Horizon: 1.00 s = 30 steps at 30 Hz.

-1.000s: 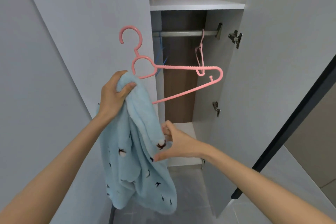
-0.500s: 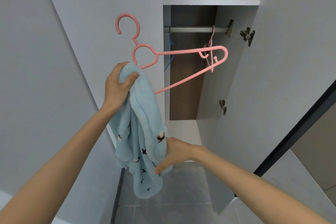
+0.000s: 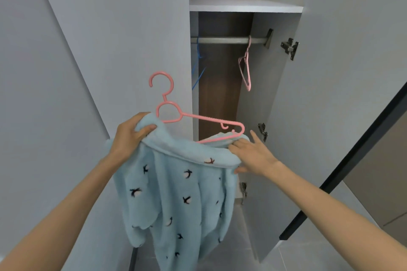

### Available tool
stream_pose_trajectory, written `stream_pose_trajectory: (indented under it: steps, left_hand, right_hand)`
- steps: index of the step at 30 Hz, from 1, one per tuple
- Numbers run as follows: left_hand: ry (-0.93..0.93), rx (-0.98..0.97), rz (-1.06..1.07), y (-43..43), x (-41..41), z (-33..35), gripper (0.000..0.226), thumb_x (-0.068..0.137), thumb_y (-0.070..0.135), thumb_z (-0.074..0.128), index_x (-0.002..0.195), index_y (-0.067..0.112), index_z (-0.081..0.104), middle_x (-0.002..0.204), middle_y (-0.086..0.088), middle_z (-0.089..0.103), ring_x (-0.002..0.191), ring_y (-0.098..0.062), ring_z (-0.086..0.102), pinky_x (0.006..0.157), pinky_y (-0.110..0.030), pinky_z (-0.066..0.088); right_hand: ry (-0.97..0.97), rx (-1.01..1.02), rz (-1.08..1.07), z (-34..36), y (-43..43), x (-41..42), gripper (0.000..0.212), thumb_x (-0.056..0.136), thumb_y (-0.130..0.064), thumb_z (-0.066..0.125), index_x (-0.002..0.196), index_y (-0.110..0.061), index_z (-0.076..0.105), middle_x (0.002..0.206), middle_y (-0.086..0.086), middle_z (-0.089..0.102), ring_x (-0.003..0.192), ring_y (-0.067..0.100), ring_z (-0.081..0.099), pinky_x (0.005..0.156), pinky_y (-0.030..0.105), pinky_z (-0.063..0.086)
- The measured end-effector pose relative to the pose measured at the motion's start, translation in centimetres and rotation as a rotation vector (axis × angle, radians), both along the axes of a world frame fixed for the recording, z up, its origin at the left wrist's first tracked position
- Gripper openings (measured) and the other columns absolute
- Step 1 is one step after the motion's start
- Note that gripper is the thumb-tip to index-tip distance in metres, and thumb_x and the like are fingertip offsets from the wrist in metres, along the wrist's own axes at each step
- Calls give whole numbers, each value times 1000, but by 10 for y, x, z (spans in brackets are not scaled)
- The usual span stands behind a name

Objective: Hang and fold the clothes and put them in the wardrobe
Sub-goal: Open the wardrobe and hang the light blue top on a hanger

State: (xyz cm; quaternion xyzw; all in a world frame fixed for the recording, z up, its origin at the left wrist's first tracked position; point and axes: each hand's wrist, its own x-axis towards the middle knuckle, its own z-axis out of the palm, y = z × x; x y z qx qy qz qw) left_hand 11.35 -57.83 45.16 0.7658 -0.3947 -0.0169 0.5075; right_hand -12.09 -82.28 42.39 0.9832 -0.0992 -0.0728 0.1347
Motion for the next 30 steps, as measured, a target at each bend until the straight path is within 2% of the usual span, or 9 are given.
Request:
stream_pose_trajectory:
  steps: [3, 6, 10, 14, 17, 19, 21, 26, 30]
  left_hand:
    - [-62, 107, -65, 4, -1, -9, 37, 90, 26, 62, 98, 62, 55, 101, 30, 63, 101, -2, 57, 89, -22, 42]
    - [-214, 216, -61, 2, -3, -14, 20, 93, 39, 54, 111, 47, 55, 102, 10, 63, 95, -12, 56, 80, -24, 39]
    - [-477, 438, -97, -4, -8, -21, 52, 85, 58, 28, 120, 31, 55, 97, 4, 63, 86, -20, 58, 69, -27, 35]
    - [-446, 401, -66, -17, -21, -21, 58, 81, 63, 29, 120, 31, 57, 97, 5, 63, 85, -18, 58, 70, -27, 36]
    - [-216, 287, -123, -30, -31, -15, 53, 77, 64, 46, 118, 33, 59, 106, 13, 63, 96, -12, 58, 78, -23, 37]
    - [-124, 221, -118, -42, -40, -7, 36, 80, 54, 58, 112, 37, 58, 107, 18, 62, 98, -11, 57, 78, -21, 37]
    - [-138, 190, -79, -51, -49, 2, 29, 82, 50, 56, 110, 41, 56, 104, 20, 61, 94, -10, 56, 72, -19, 37]
    - [-139, 144, 15, -59, -59, 13, 42, 78, 56, 50, 115, 37, 57, 105, 19, 60, 96, -9, 54, 78, -26, 37]
    - [-63, 90, -22, -62, -65, 12, 37, 76, 55, 51, 109, 40, 57, 106, 18, 62, 99, -9, 56, 78, -23, 38]
  right_hand:
    - [-43, 2, -26, 5, -8, -8, 68, 85, -51, 59, 139, -17, 35, 150, 0, 35, 141, 16, 27, 115, 56, 1]
    - [-94, -18, -56, 6, -10, -9, 65, 84, -55, 58, 133, -16, 42, 140, 0, 47, 135, 16, 36, 115, 55, -3]
    - [-81, -140, -59, 17, -11, -8, 65, 83, -61, 55, 125, -12, 48, 131, 2, 52, 129, 17, 42, 113, 57, -7]
    - [-164, -132, 55, 23, -13, -10, 74, 74, -63, 65, 120, -7, 50, 129, 5, 51, 127, 21, 43, 114, 54, -5]
    - [-263, 162, 163, 39, -1, -7, 78, 65, -59, 76, 116, -6, 51, 135, 4, 45, 127, 21, 39, 117, 43, 10]
    - [-346, 436, 120, 53, 13, -3, 74, 62, -57, 80, 110, -9, 49, 141, 1, 37, 124, 18, 34, 107, 37, 33]
    - [-461, 610, 32, 62, 20, -1, 69, 59, -53, 83, 99, -12, 45, 144, -4, 29, 123, 16, 28, 98, 36, 37]
    - [-455, 352, -55, 66, 11, -9, 77, 62, -62, 75, 116, -20, 40, 151, 2, 14, 127, 34, 28, 102, 51, 31]
    - [-510, 520, -188, 74, 5, -16, 78, 68, -55, 77, 127, -29, 33, 126, -2, 43, 105, 27, 48, 88, 45, 44]
